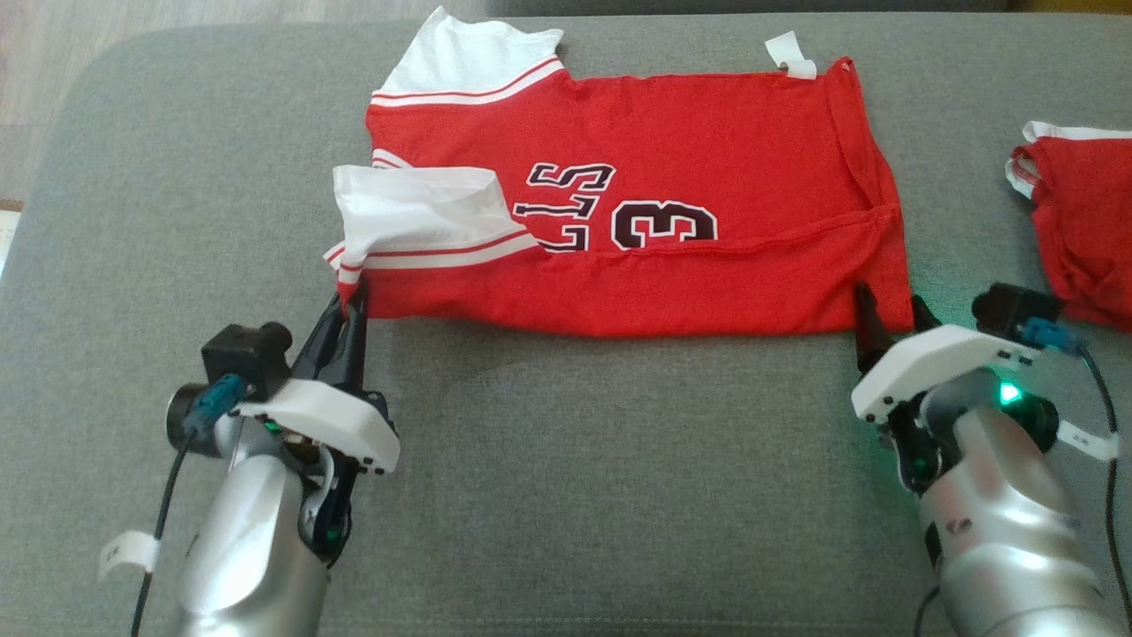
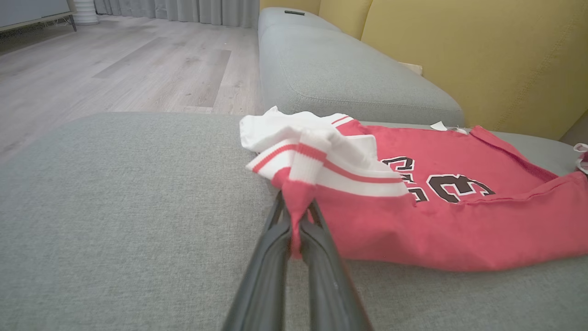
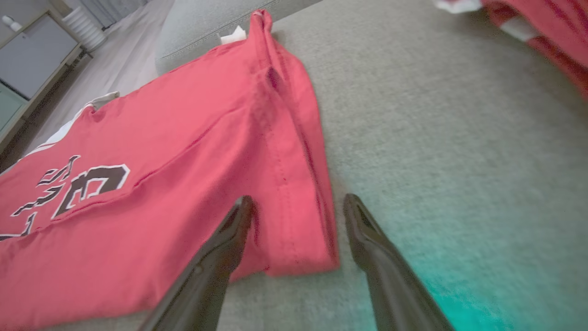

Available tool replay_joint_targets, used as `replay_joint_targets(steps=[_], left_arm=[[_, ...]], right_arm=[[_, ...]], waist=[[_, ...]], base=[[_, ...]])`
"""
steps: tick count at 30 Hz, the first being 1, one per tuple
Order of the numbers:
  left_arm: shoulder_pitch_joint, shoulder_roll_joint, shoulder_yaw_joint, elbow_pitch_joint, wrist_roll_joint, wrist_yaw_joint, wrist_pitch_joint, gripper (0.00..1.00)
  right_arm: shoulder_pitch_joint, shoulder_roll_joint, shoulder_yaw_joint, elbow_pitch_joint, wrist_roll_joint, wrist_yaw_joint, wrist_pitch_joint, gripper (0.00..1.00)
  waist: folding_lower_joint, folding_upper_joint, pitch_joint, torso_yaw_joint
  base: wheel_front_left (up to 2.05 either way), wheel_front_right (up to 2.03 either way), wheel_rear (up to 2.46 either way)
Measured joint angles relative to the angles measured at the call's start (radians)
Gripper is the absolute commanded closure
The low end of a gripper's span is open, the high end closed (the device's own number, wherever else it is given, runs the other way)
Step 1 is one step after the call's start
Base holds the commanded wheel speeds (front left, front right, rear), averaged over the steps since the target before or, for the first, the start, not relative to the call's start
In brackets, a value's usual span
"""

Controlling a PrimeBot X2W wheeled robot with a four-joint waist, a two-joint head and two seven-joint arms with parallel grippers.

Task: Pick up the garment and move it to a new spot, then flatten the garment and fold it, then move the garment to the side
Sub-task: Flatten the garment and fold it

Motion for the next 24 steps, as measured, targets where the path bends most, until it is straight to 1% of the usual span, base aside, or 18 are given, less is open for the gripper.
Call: replay_joint_targets(steps=[1, 2, 3, 7, 13, 20, 24], left_arm=[[0.000, 0.000, -0.002, 0.000, 0.000, 0.000, 0.000, 1.00], [0.001, 0.000, -0.005, 0.000, 0.000, 0.000, 0.000, 1.00], [0.002, 0.000, -0.006, 0.000, 0.000, 0.000, 0.000, 1.00], [0.018, 0.001, -0.008, 0.006, 0.000, 0.000, 0.000, 1.00], [0.064, 0.003, -0.009, 0.038, -0.002, 0.000, 0.000, 1.00], [0.137, 0.005, -0.013, 0.047, -0.027, 0.000, 0.000, 1.00], [0.199, 0.009, -0.023, 0.041, -0.045, -0.005, 0.000, 1.00]], right_arm=[[-0.015, -0.001, 0.005, 0.018, -0.001, 0.000, -0.002, 0.20], [-0.028, -0.001, 0.012, 0.036, -0.011, 0.000, -0.013, 0.96], [-0.034, 0.000, 0.019, 0.048, -0.029, 0.000, -0.027, 1.00], [-0.038, 0.001, 0.020, 0.100, -0.119, 0.000, -0.084, 1.00], [-0.035, -0.001, -0.011, 0.121, -0.214, 0.000, -0.151, 1.00], [0.037, -0.002, -0.030, 0.121, -0.242, 0.000, -0.159, 1.00], [0.090, -0.002, -0.035, 0.111, -0.240, 0.000, -0.133, 1.00]], waist=[[0.0000, 0.0000, 0.000, 0.001], [0.0000, 0.0000, -0.001, 0.002], [0.0000, 0.0000, -0.004, 0.001], [0.0000, 0.0000, -0.021, -0.005], [0.0000, 0.0000, -0.070, -0.021], [0.0000, 0.0000, -0.137, -0.044], [0.0000, 0.0000, -0.176, -0.053]], base=[[0.00, 0.00, 0.00], [0.00, 0.00, 0.00], [0.00, 0.00, 0.00], [0.00, 0.00, 0.00], [0.00, 0.00, 0.00], [0.00, 0.00, 0.00], [0.00, 0.00, 0.00]])
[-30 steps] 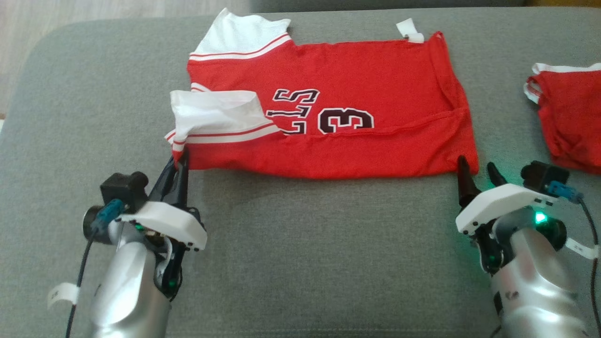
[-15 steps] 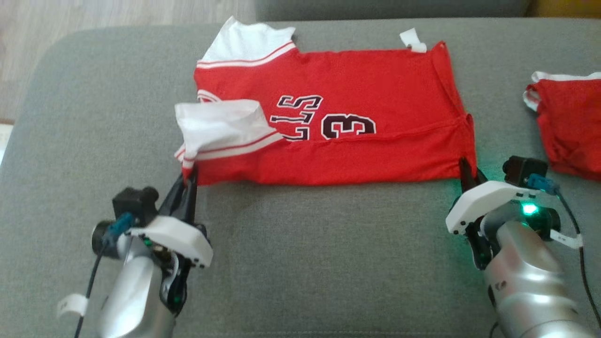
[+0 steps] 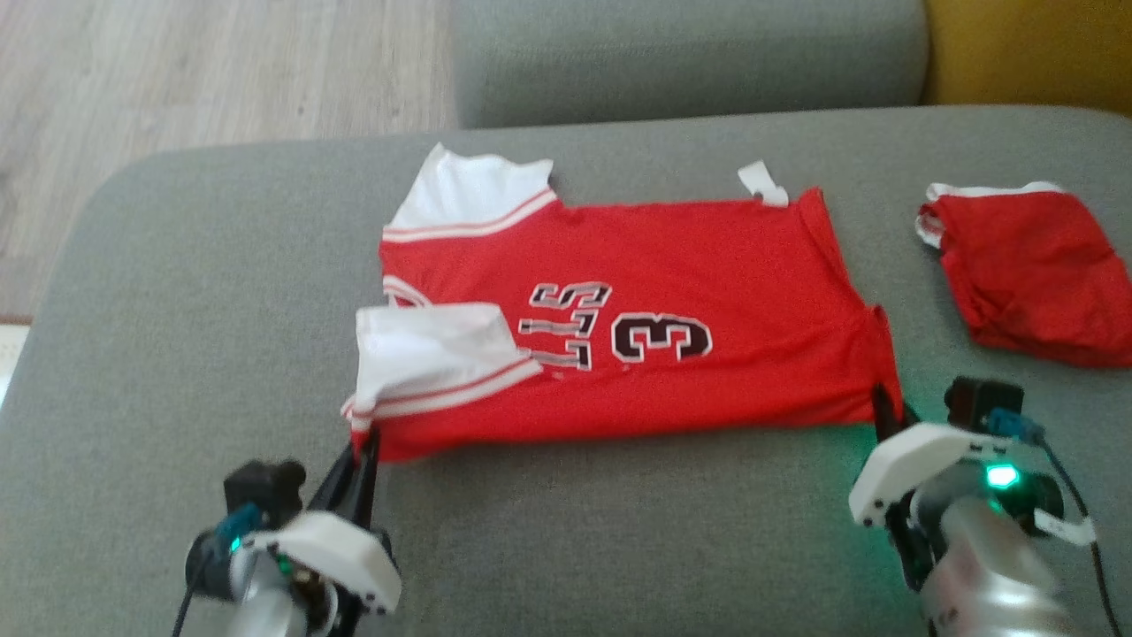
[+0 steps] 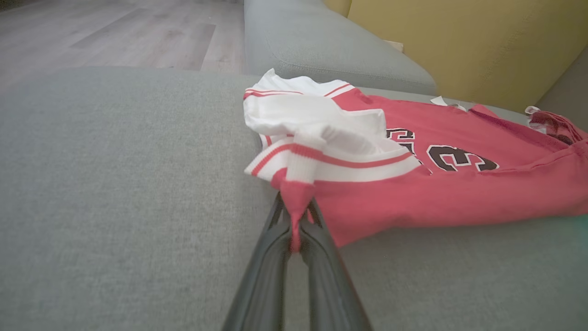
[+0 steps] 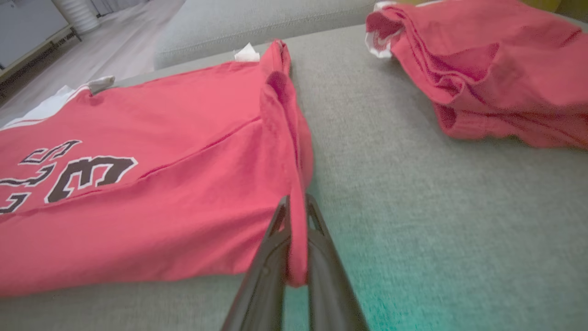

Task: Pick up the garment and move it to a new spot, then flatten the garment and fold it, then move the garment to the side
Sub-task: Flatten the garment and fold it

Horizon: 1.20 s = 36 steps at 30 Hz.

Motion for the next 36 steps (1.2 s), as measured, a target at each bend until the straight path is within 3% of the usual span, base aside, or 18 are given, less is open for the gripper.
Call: replay_joint_targets(steps=[11, 12, 13, 14, 15, 16, 17, 18, 23, 30, 36], left_arm=[[0.148, 0.006, -0.005, -0.066, -0.036, -0.002, 0.000, 1.00], [0.148, 0.006, -0.005, -0.066, -0.036, -0.002, 0.000, 1.00], [0.147, 0.006, -0.010, -0.065, -0.036, -0.002, 0.000, 1.00], [0.145, 0.006, -0.013, -0.065, -0.036, -0.002, 0.000, 1.00], [0.145, 0.006, -0.013, -0.065, -0.036, -0.002, 0.000, 1.00], [0.144, 0.005, -0.019, -0.064, -0.036, -0.002, 0.000, 0.89], [0.143, 0.005, -0.023, -0.063, -0.036, -0.001, 0.000, 0.20], [0.142, 0.004, -0.025, -0.064, -0.036, 0.002, 0.000, 0.00], [0.117, 0.001, 0.028, -0.146, -0.031, 0.052, 0.000, 0.00], [0.096, -0.007, 0.104, -0.350, -0.043, 0.035, -0.001, 0.00], [-0.045, 0.013, 0.073, -0.297, -0.035, 0.008, 0.001, 0.00]], right_arm=[[0.175, 0.001, 0.014, -0.172, 0.107, 0.000, 0.136, 1.00], [0.175, 0.001, 0.014, -0.172, 0.107, 0.000, 0.136, 0.70], [0.202, 0.002, 0.017, -0.224, 0.121, 0.000, 0.153, 0.07], [0.215, 0.002, 0.017, -0.251, 0.127, 0.000, 0.159, 0.00], [0.215, 0.002, 0.017, -0.251, 0.127, 0.000, 0.159, 0.00], [0.227, 0.002, 0.012, -0.283, 0.128, 0.000, 0.157, 0.00], [0.239, 0.002, 0.003, -0.318, 0.128, 0.000, 0.149, 0.00], [0.247, 0.002, -0.006, -0.351, 0.126, 0.000, 0.139, 0.00], [0.269, 0.004, -0.026, -0.541, 0.074, 0.000, 0.056, 0.00], [0.279, 0.009, -0.011, -0.713, 0.090, 0.000, 0.016, 0.00], [0.269, 0.012, 0.026, -0.778, 0.094, 0.000, 0.034, 0.00]], waist=[[0.0000, 0.0000, -0.050, -0.010], [0.0000, 0.0000, -0.050, -0.010], [0.0000, 0.0000, -0.047, -0.010], [0.0000, 0.0000, -0.045, -0.009], [0.0000, 0.0000, -0.045, -0.009], [0.0000, 0.0000, -0.042, -0.009], [0.0000, 0.0000, -0.040, -0.009], [0.0000, 0.0000, -0.037, -0.009], [0.0000, 0.0000, -0.020, -0.019], [0.0000, 0.0000, 0.027, -0.035], [0.0000, 0.0000, 0.092, -0.050]], base=[[0.00, 0.00, 0.00], [0.00, 0.00, 0.00], [0.00, 0.00, 0.00], [0.00, 0.00, 0.00], [0.00, 0.00, 0.00], [0.00, 0.00, 0.00], [0.00, 0.00, 0.00], [0.00, 0.00, 0.00], [0.00, 0.00, 0.00], [0.00, 0.00, 0.00], [0.00, 0.00, 0.00]])
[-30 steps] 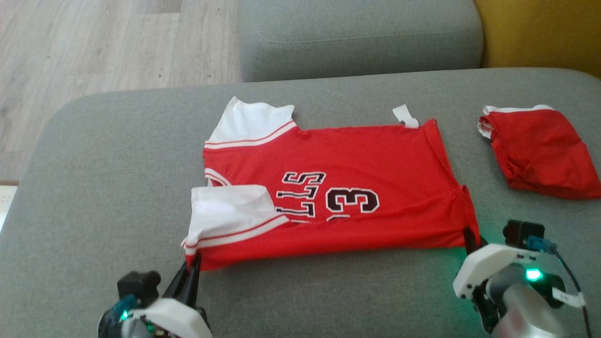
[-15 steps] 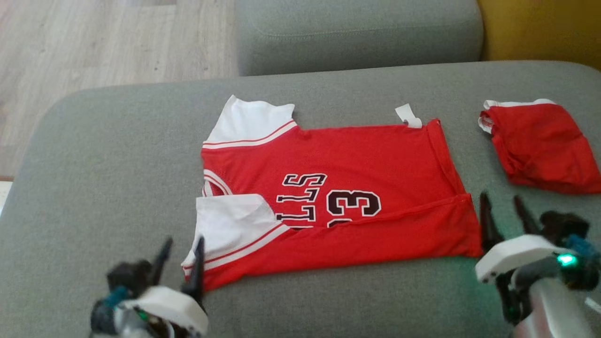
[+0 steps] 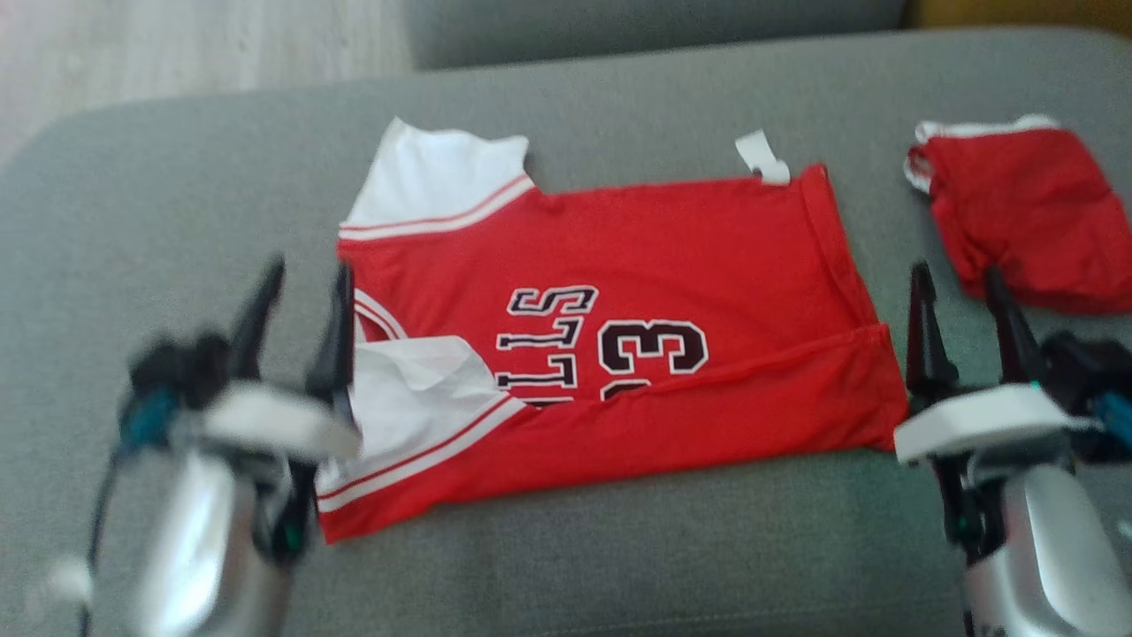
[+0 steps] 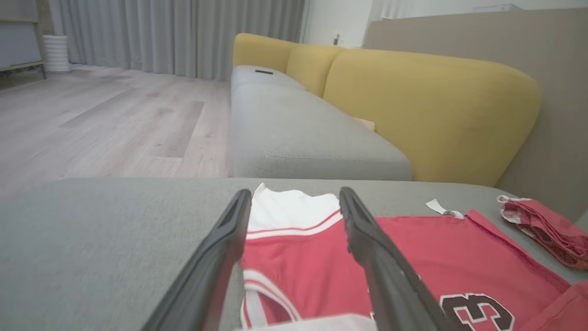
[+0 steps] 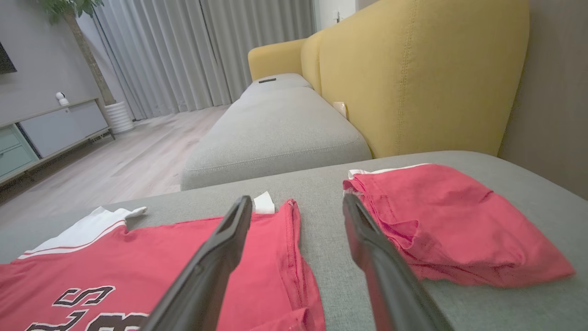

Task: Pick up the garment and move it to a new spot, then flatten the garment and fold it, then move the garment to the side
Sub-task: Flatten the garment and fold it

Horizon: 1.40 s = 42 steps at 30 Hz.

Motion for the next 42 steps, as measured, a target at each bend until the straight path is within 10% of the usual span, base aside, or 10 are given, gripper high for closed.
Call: replay_joint_targets(steps=[10, 20, 42], left_arm=[[-0.593, 0.261, -0.304, 0.224, -0.157, -0.004, 0.294, 0.00], [-0.846, 0.421, -0.573, 0.399, -0.357, -0.011, 0.509, 0.00], [-1.027, 0.469, -0.746, 0.643, -0.505, -0.011, 0.482, 0.00]], right_arm=[[-0.222, -0.003, 0.067, -0.084, -0.042, 0.000, 0.071, 0.00], [-0.376, -0.028, 0.163, -0.108, -0.042, 0.000, 0.082, 0.00], [-0.407, -0.025, 0.212, -0.140, -0.022, 0.000, 0.083, 0.00]], waist=[[0.0003, 0.0000, 0.181, -0.053], [0.0003, 0.0000, 0.323, -0.149], [0.0000, 0.0000, 0.444, -0.234]], base=[[0.00, 0.00, 0.00], [0.00, 0.00, 0.00], [0.00, 0.00, 0.00]])
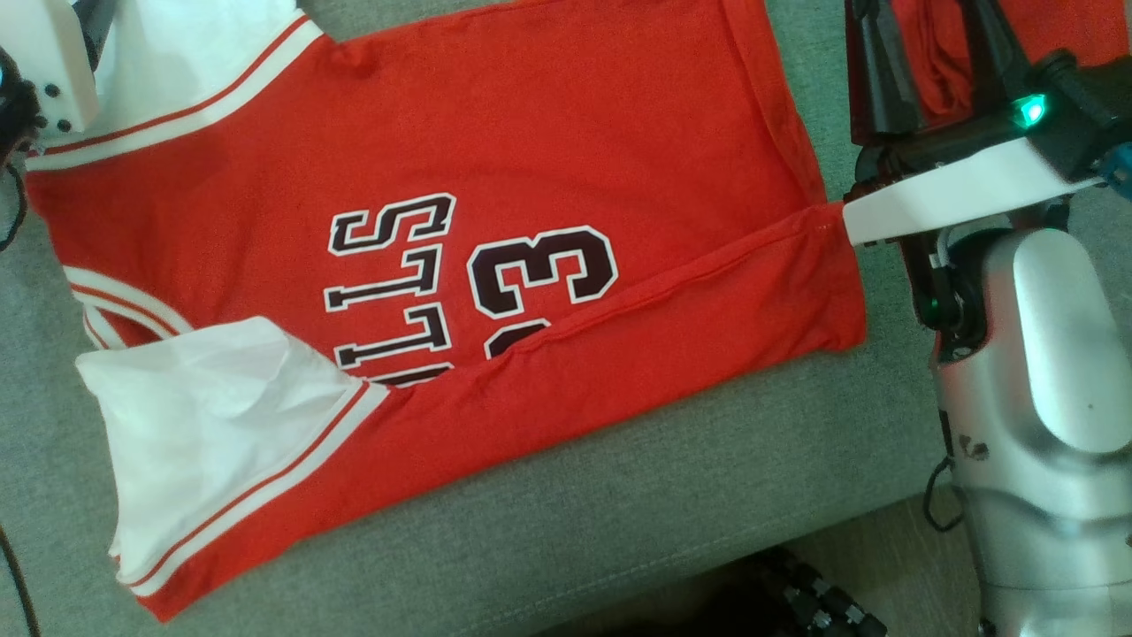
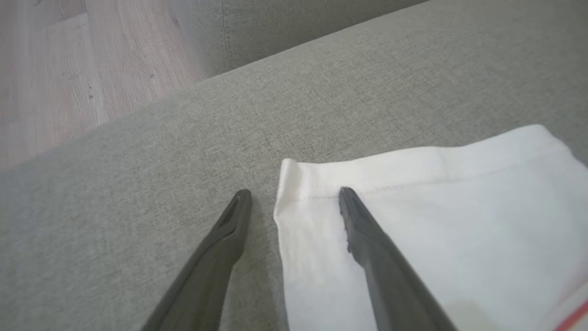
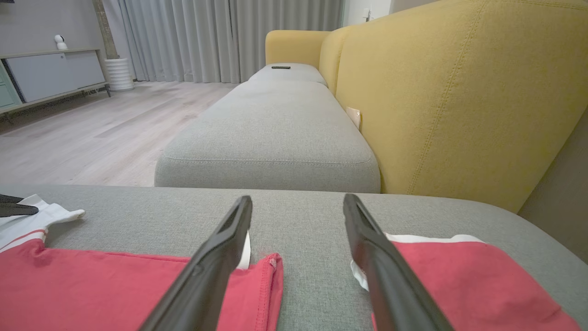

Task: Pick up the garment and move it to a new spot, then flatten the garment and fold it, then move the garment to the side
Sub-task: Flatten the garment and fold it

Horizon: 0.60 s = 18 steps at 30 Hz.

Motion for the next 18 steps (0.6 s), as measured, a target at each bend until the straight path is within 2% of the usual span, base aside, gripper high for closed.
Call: replay_joint_targets(steps=[2, 3, 4, 5, 9, 15, 18], left_arm=[[-0.003, 0.000, -0.007, 0.002, -0.031, 0.000, 0.013, 0.00], [-0.007, 0.000, -0.012, 0.001, -0.050, 0.001, 0.027, 0.10], [-0.011, 0.001, -0.019, -0.004, -0.072, 0.001, 0.045, 0.73], [-0.013, 0.001, -0.030, -0.014, -0.091, 0.001, 0.058, 1.00], [-0.011, -0.002, -0.081, -0.062, -0.132, 0.001, 0.054, 1.00], [-0.009, -0.017, -0.128, -0.097, -0.150, 0.000, -0.091, 1.00], [0.007, -0.056, -0.108, -0.134, -0.235, 0.000, -0.164, 1.00]], right_arm=[[0.000, 0.000, 0.000, 0.000, 0.000, 0.000, 0.000, 0.00], [0.000, 0.000, 0.000, 0.000, 0.000, 0.000, 0.000, 0.00], [0.000, 0.000, 0.000, 0.000, 0.000, 0.000, 0.003, 0.00], [0.000, 0.000, -0.002, 0.000, 0.000, 0.000, 0.008, 0.00], [-0.001, -0.001, -0.013, 0.007, 0.000, 0.000, 0.015, 0.00], [-0.012, -0.034, -0.016, 0.080, 0.023, 0.000, 0.081, 0.00], [-0.034, -0.073, -0.014, 0.127, 0.036, 0.000, 0.105, 0.00]], waist=[[0.0000, 0.0000, 0.000, -0.002], [0.0000, 0.0000, 0.000, -0.002], [0.0000, 0.0000, 0.000, 0.000], [0.0000, 0.0000, 0.000, 0.002], [0.0000, 0.0000, -0.008, 0.022], [0.0000, 0.0000, -0.047, 0.072], [0.0000, 0.0000, -0.076, 0.109]], base=[[0.00, 0.00, 0.00], [0.00, 0.00, 0.00], [0.00, 0.00, 0.00], [0.00, 0.00, 0.00], [0.00, 0.00, 0.00], [0.00, 0.00, 0.00], [0.00, 0.00, 0.00]])
